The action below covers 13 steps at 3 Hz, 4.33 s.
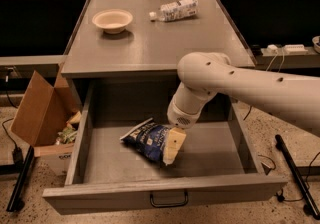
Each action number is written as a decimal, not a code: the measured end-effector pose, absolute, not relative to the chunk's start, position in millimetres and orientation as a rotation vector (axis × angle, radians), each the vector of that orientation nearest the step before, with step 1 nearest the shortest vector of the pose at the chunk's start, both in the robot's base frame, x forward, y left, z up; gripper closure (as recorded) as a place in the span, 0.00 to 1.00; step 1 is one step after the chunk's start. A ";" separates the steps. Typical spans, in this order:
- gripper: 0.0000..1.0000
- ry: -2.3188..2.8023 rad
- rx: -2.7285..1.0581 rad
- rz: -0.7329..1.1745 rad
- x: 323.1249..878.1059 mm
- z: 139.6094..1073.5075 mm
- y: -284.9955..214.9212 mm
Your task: Pick blue chip bag from top drawer and place on counter
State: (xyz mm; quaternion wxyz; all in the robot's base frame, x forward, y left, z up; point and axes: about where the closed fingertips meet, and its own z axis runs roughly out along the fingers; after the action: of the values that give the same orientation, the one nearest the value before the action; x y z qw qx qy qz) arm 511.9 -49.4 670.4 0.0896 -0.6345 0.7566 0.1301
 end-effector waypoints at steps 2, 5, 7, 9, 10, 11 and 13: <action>0.41 2.267 -1.916 0.412 516.8 649.6 -37.5; 1.00 2.194 -1.794 0.381 517.3 700.2 -57.1; 1.00 2.110 -1.631 0.319 508.2 757.2 -102.2; 1.00 2.016 -1.556 0.213 510.1 814.1 -116.9; 1.00 1.934 -1.480 0.139 517.5 867.7 -132.8; 1.00 1.863 -1.395 0.097 535.1 917.7 -149.5; 1.00 1.825 -1.351 0.090 551.2 938.7 -156.1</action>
Offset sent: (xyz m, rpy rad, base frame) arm 0.0128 0.0139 -0.0193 -0.0056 0.0248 0.0055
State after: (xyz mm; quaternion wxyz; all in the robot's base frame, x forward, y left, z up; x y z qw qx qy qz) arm 551.2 -156.1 938.7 0.4209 -0.5392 0.7286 0.0361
